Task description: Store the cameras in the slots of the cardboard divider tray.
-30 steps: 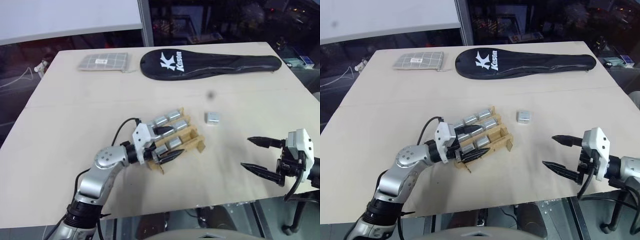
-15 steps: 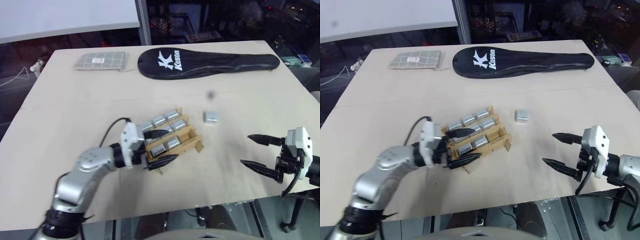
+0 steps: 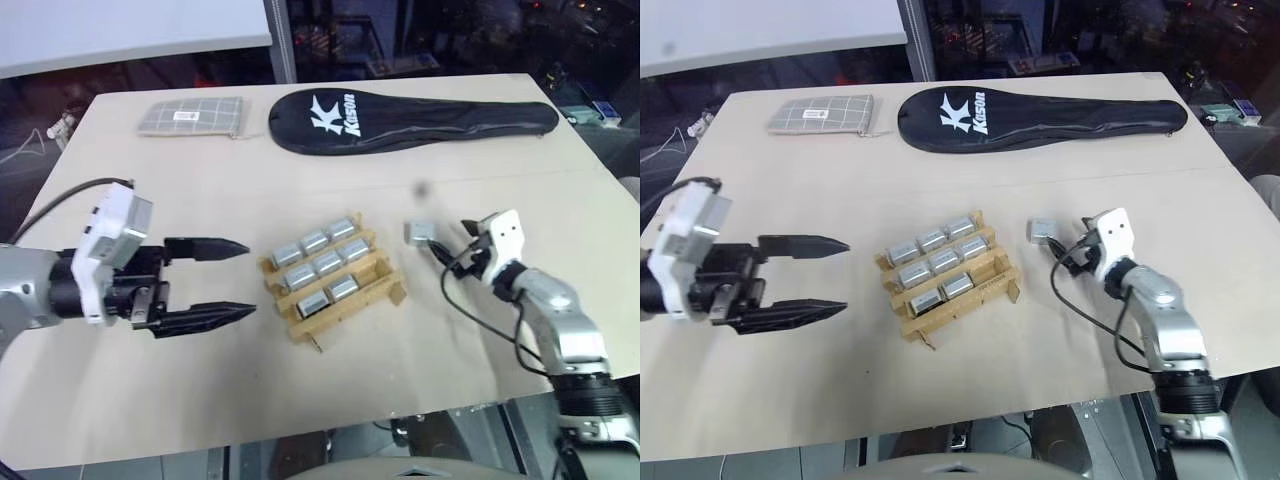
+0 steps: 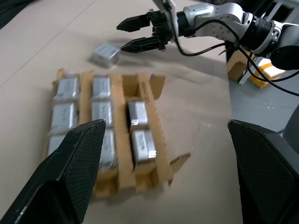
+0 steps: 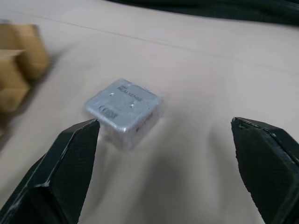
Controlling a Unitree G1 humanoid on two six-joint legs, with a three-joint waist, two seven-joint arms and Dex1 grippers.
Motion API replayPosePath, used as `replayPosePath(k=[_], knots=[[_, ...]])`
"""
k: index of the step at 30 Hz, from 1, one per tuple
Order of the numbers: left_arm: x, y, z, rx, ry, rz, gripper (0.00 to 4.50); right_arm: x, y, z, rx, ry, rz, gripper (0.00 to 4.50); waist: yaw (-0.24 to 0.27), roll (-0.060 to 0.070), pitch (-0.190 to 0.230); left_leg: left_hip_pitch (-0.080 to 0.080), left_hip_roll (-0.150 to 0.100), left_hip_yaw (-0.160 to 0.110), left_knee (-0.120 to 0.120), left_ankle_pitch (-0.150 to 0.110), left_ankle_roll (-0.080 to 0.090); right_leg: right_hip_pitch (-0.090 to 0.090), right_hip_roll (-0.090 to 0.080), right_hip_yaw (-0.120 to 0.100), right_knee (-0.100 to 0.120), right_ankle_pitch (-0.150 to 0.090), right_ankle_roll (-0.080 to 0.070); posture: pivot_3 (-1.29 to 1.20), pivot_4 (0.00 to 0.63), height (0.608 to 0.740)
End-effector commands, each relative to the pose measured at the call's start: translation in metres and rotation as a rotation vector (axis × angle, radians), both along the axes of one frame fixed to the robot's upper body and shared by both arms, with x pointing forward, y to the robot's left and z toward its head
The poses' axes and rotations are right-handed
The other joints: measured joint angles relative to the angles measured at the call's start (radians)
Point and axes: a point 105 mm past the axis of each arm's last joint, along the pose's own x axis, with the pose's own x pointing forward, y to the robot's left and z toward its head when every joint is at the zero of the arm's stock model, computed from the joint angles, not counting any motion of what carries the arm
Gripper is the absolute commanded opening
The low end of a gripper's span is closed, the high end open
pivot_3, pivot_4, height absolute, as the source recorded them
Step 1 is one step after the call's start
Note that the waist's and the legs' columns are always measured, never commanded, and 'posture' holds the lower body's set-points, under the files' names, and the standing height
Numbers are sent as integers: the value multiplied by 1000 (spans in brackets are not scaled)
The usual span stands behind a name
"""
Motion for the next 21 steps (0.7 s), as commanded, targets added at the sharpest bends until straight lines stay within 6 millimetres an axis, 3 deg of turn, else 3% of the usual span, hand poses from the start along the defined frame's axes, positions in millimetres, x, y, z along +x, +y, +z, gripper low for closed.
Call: replayPosePath(k=[1, 9, 18, 21], knots=[[-4, 3, 8, 32, -30, 15, 4315, 7, 11, 6, 30, -44, -40, 4500, -2, 0, 0, 0, 0, 0, 0, 0, 0, 0, 0, 0, 0, 0, 0, 0, 150, 740], [-7, 0, 2, 24, -18, 24, 4315, 9, 40, 3, 65, -54, -8, 4500, -12, 0, 0, 2, 0, -1, 0, 0, 0, 1, 0, 1, 2, 0, 0, 0, 150, 740], [-3, 0, -3, 16, -17, 34, 4315, 24, 43, -4, 62, -37, -68, 4500, -13, 0, 0, 3, 1, -1, 0, 0, 0, 1, 0, 2, 2, 2, -3, 0, 150, 740], [-3, 0, -5, 14, -15, 33, 4373, 26, 36, -3, 48, -45, -105, 3610, -13, 0, 0, 3, 1, -1, 0, 0, 0, 1, 0, 2, 2, 2, -3, 0, 150, 740]])
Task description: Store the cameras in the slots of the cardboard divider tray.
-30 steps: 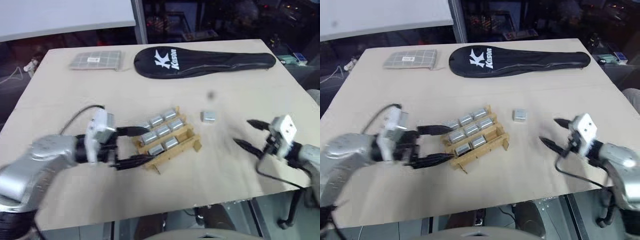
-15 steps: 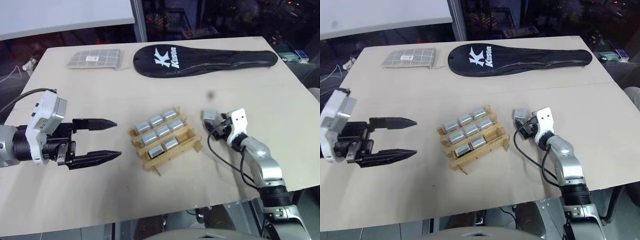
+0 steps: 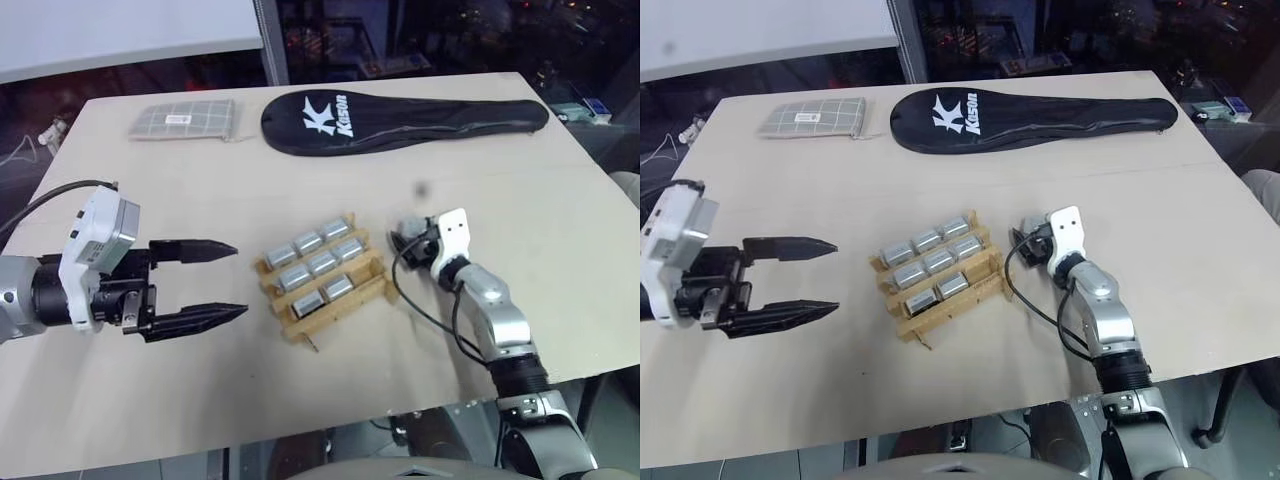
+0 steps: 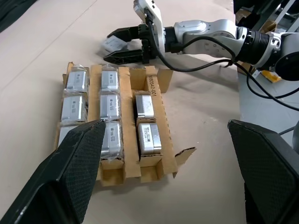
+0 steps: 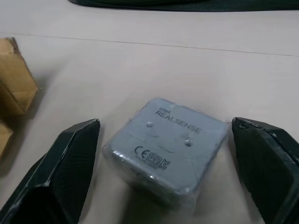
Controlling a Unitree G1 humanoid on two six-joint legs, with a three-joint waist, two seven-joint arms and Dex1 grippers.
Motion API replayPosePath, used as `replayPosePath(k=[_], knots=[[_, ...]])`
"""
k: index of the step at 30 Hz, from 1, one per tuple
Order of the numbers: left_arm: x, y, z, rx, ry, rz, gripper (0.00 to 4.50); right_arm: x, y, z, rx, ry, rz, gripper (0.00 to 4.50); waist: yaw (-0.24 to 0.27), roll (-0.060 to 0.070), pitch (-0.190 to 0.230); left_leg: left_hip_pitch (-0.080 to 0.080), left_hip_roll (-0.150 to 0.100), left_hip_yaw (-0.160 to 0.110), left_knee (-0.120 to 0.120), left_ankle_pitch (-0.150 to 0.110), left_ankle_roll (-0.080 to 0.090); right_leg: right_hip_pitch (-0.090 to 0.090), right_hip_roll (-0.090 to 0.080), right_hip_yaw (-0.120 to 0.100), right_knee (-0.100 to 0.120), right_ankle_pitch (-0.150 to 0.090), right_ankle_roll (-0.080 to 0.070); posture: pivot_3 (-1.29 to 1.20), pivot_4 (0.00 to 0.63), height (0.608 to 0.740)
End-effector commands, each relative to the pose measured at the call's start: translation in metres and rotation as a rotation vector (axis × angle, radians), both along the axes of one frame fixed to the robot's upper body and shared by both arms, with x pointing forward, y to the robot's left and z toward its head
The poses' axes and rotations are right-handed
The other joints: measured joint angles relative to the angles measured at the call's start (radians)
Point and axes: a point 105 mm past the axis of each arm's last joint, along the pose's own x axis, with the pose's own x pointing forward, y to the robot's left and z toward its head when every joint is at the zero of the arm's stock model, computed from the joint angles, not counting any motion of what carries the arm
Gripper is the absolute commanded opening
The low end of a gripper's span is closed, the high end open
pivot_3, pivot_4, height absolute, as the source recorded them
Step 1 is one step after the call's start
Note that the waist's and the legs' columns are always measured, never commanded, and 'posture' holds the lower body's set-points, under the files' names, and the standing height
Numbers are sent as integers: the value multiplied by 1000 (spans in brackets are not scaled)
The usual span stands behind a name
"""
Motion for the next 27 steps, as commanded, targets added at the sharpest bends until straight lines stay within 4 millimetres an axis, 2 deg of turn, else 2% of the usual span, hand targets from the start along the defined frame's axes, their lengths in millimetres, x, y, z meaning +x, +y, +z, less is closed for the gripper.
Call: replayPosePath(k=[1, 3, 7, 11, 15, 20, 24, 27], knots=[[0, 0, 3, 5, -31, -3, 4373, 3, -10, 5, -9, -28, -48, 3119, 0, 0, 0, 0, 0, 0, 0, 0, 0, 0, 0, 0, 0, 0, 0, 0, 150, 740], [1, -1, 3, -4, -32, -3, 4373, 2, -13, 5, -4, -30, -53, 2462, 1, 0, 0, 0, 0, 0, 0, 0, 0, 0, 0, 0, 0, 0, 0, 0, 150, 740], [9, -10, 5, -93, -31, -4, 4373, -2, -18, 6, -29, -35, -39, 2444, 6, 0, 0, 0, 0, 0, 0, 0, 0, 1, 0, 0, 0, 0, 0, 0, 150, 740], [32, -21, 4, -215, -40, 52, 4373, -16, -17, 26, -246, -211, 114, 2444, 10, 0, 0, 0, -2, 0, 0, 0, 0, 1, -2, 0, 0, 0, 0, 0, 150, 740], [49, -40, 0, -327, 19, 56, 4373, -44, -1, 60, -407, -433, 388, 2444, 6, 0, 1, -1, -2, 0, 1, 0, 0, 2, -1, 0, -1, 1, 0, 0, 150, 740], [67, -66, -6, -409, 112, 23, 4373, -61, 19, 93, -573, -681, 599, 2444, 1, -1, 1, 1, -1, -1, 1, 0, 0, 2, 2, 1, 1, 3, 4, 0, 150, 740], [71, -81, -8, -422, 161, -34, 4373, -67, 37, 111, -655, -838, 688, 2444, 3, -2, 1, 1, -1, 0, 1, 0, 0, 2, 2, 0, 1, 3, 4, 0, 150, 740], [74, -87, -11, -411, 168, -56, 4373, -73, 48, 116, -716, -942, 746, 2444, 5, -2, 1, -1, -1, -1, 1, 0, 0, 2, 1, 0, 0, 3, 4, 0, 150, 740]])
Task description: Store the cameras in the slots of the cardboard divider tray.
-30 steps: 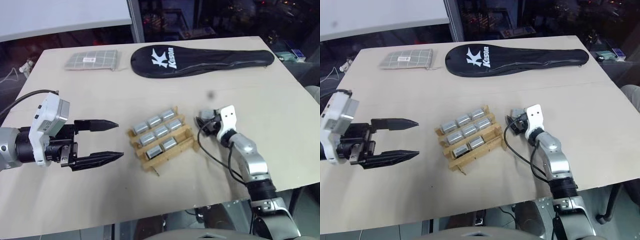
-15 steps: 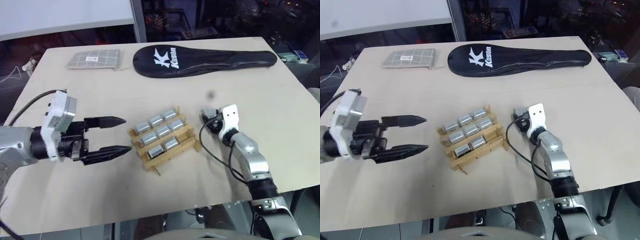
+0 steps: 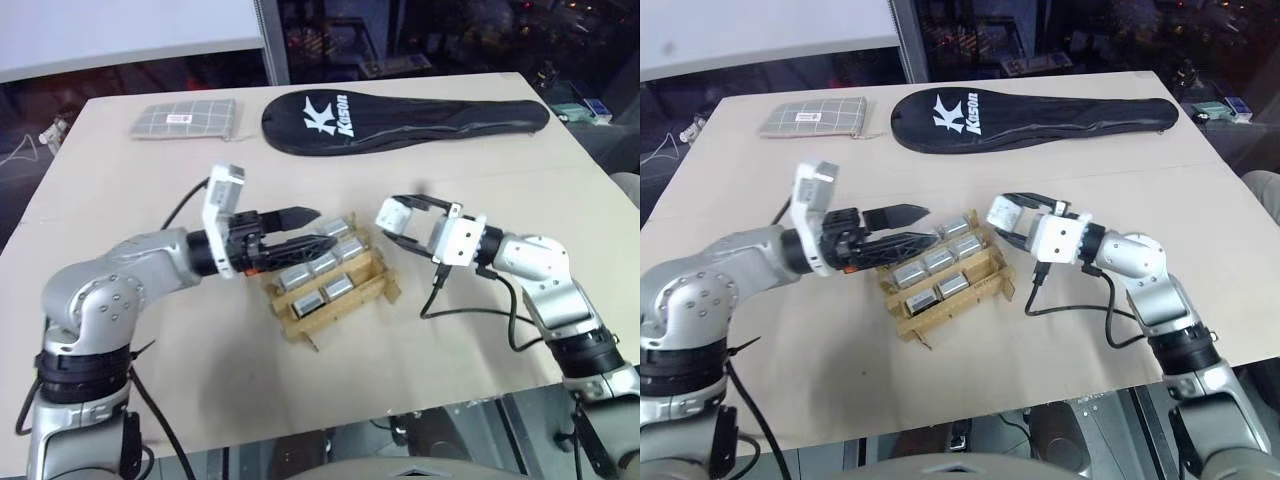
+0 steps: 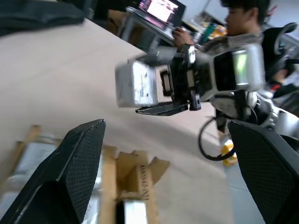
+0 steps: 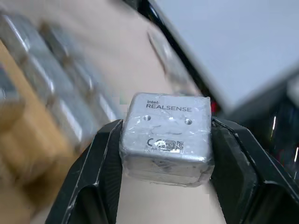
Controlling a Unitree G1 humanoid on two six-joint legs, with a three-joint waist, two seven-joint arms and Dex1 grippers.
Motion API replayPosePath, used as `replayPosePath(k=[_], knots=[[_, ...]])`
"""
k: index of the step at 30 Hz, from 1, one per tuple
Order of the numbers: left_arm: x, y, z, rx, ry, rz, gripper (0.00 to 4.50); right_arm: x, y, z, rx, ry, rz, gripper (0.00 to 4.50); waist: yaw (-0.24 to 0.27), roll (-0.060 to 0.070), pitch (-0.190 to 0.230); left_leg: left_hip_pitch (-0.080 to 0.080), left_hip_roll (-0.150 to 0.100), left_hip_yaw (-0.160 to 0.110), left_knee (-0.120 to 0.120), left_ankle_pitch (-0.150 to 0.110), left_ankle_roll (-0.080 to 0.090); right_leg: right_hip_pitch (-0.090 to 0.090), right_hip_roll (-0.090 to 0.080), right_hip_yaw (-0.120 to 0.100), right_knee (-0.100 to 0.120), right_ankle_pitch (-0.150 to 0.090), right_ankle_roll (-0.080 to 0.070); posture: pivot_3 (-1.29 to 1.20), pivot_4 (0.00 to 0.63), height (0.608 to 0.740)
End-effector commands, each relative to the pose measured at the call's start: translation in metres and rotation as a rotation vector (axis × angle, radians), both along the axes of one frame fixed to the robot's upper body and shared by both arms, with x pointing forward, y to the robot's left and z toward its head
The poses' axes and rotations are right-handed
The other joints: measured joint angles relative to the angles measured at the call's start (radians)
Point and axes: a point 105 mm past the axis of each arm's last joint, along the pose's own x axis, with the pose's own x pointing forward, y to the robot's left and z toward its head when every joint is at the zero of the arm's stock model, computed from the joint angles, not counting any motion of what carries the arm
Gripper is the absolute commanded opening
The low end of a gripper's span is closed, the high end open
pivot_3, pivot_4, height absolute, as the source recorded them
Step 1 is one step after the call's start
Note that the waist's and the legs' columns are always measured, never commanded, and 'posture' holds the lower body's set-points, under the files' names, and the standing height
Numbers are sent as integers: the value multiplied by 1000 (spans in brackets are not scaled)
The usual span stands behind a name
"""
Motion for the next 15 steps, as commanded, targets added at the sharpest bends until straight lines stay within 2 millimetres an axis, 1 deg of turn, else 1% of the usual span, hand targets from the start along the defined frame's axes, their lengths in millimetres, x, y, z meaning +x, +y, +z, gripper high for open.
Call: replayPosePath(k=[1, 6, 9, 15], knots=[[1, -6, 5, -6, -22, -35, 4373, -10, 12, 12, -38, -141, 87, 2444, 1, 0, 0, 0, 0, 0, 0, 0, 0, 0, 0, 0, 0, 0, 0, 0, 150, 740], [3, -6, 11, -36, -28, -42, 4373, -16, 21, 14, -97, -246, 151, 2444, 2, 0, 0, -1, 0, -1, 0, 0, 0, 0, -1, 0, -1, 0, 0, 0, 150, 740], [3, -5, 9, -29, -26, -46, 4373, -20, 25, 14, -112, -280, 178, 2444, 1, 0, 0, 0, 0, -1, 0, 0, 0, 0, -1, 0, 0, 0, 0, 0, 150, 740], [3, -7, 8, -35, -20, -63, 4373, -32, 39, 15, -121, -333, 252, 2444, 1, 0, 0, 0, 0, -1, 1, 0, 0, 0, -1, 0, 0, 0, 0, 0, 150, 740]])
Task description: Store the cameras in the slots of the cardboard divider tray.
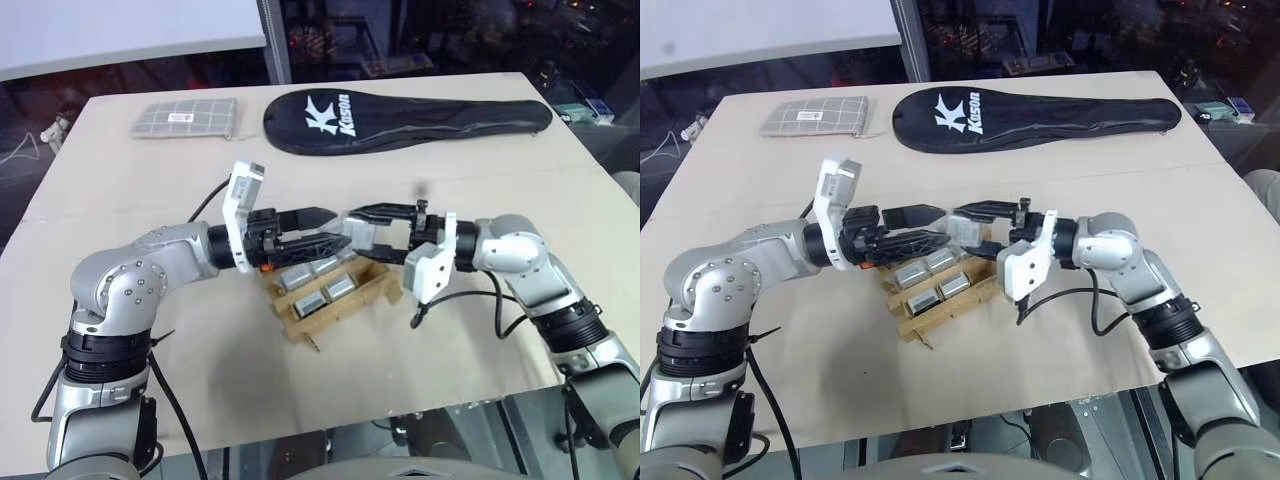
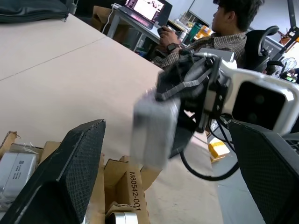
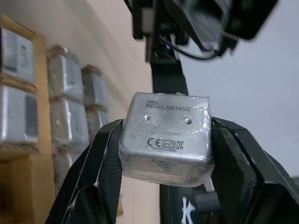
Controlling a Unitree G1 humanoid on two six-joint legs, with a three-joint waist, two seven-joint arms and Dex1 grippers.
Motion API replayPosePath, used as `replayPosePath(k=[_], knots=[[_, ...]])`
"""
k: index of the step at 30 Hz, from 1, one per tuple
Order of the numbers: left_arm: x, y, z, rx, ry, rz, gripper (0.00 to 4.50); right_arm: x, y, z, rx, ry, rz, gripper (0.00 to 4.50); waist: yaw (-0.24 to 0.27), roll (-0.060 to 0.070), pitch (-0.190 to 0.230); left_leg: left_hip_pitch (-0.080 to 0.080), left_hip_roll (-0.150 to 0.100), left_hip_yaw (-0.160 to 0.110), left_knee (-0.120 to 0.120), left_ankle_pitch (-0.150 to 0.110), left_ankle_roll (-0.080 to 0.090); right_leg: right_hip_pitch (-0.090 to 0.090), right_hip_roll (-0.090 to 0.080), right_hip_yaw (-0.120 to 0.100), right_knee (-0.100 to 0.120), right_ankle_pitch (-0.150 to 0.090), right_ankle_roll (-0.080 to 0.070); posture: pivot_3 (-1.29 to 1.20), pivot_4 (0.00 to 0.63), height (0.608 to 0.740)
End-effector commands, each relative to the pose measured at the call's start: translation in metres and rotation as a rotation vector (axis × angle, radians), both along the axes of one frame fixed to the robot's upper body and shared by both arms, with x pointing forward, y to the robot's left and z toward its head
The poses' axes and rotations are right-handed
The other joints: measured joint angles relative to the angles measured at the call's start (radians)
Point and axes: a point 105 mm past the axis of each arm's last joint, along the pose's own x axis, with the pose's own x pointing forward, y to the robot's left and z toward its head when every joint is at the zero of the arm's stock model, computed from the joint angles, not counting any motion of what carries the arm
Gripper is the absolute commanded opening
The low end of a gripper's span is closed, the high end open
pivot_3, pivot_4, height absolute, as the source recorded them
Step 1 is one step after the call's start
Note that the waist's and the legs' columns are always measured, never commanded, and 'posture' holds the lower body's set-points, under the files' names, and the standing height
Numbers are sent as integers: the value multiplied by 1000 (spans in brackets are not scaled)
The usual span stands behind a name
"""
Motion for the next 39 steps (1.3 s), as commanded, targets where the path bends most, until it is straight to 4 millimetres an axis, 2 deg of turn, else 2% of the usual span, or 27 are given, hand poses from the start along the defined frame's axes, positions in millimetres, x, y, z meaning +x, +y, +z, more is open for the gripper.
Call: replayPosePath(k=[1, 5, 6, 8, 13, 14, 19, 20, 21, 23, 25, 28, 30, 34, 36, 39], knots=[[-1, -2, 8, -8, -37, -24, 4373, -12, 9, 17, 31, -80, 66, 2444, 1, 0, 0, 0, 0, 0, 0, 0, 0, 0, 0, 0, 0, 0, 0, 0, 150, 740], [-4, -6, 5, -9, -30, -47, 4373, -17, 14, 19, 38, -88, 87, 2444, 1, 0, 0, 0, 0, -1, 0, 0, 0, 0, 0, 0, 0, 0, 0, 0, 150, 740], [-4, -6, 5, -13, -28, -50, 4104, -17, 15, 19, 39, -88, 89, 2441, 1, 0, 0, 0, 0, -1, 0, 0, 0, 0, 0, 0, 0, 0, 0, 0, 150, 740], [-4, -7, 5, -18, -25, -53, 3516, -17, 14, 19, 43, -83, 85, 2440, 1, 0, 0, 0, 0, -1, 0, 0, 0, 0, 0, 0, 0, 0, 0, 0, 150, 740], [-5, -6, 3, 12, -40, -66, 1013, -16, 14, 20, 46, -82, 81, 2440, 1, 0, 0, 0, 0, -1, 0, 0, 0, 0, 0, 0, 0, 0, 0, 0, 150, 740], [-4, -6, 3, 16, -42, -66, 735, -16, 14, 20, 48, -79, 79, 2440, 1, 0, 0, 0, 0, 0, 0, 0, 0, 0, 0, 0, 0, 0, 0, 0, 150, 740], [-6, -5, 0, 24, -31, -85, 763, -12, 10, 17, 51, -22, 40, 2440, 1, 0, 0, 0, 0, 0, 0, 0, 0, 0, 0, 0, 0, 0, 0, 0, 150, 740], [-7, -5, 0, 23, -31, -86, 763, -11, 8, 18, 54, -12, 32, 3136, 1, 0, 0, 0, 0, 0, 0, 0, 0, 0, 0, 0, 0, 0, 0, 0, 150, 740], [-6, -5, 1, 16, -40, -79, 763, -9, 6, 20, 82, 18, 14, 3402, 1, 0, 0, 0, 0, 0, 0, 0, 0, 0, 0, 0, 0, 0, 0, 0, 150, 740], [-2, -6, 4, -1, -75, -49, 763, -6, -1, 23, 137, 88, -23, 4398, 4, 0, 0, 0, 0, -1, 0, 0, 0, 0, 0, 0, 0, 0, 0, 0, 150, 740], [1, -9, 7, -20, -122, -29, 763, -6, -17, 21, 191, 231, -75, 4462, 9, 0, 0, -1, 0, -1, 1, 0, 0, 0, 0, 0, 0, 0, 0, 0, 150, 740], [2, -15, 1, 16, -184, 7, 763, -16, -58, 10, 229, 584, -171, 4462, 29, 0, 0, -1, 0, 0, 1, 0, 0, 0, -1, -1, -1, 0, 0, 0, 150, 740], [6, -20, -5, 52, -262, 45, 763, -24, -86, 10, 287, 791, -241, 4462, 36, 0, 0, -2, 0, 0, 1, 0, 0, 0, -3, -1, -2, 0, 0, 0, 150, 740], [3, -37, -7, -5, -327, 60, 763, -45, -123, 4, 350, 1037, -306, 4462, 41, -1, 0, -1, -2, 1, 1, 0, 1, 1, -3, 0, -3, -2, -4, 0, 150, 740], [-2, -48, -21, 2, -347, 66, 763, -67, -150, -16, 317, 1174, -336, 4462, 43, -2, -1, 0, -1, 2, 1, -1, 1, 4, -2, -2, -3, -2, -4, 0, 150, 740], [-4, -55, -33, 4, -375, 86, 763, -91, -173, -28, 297, 1242, -307, 4462, 47, -1, -1, 2, -1, 2, 0, -1, 1, 5, 0, -1, -3, -4, -2, 0, 150, 740]])
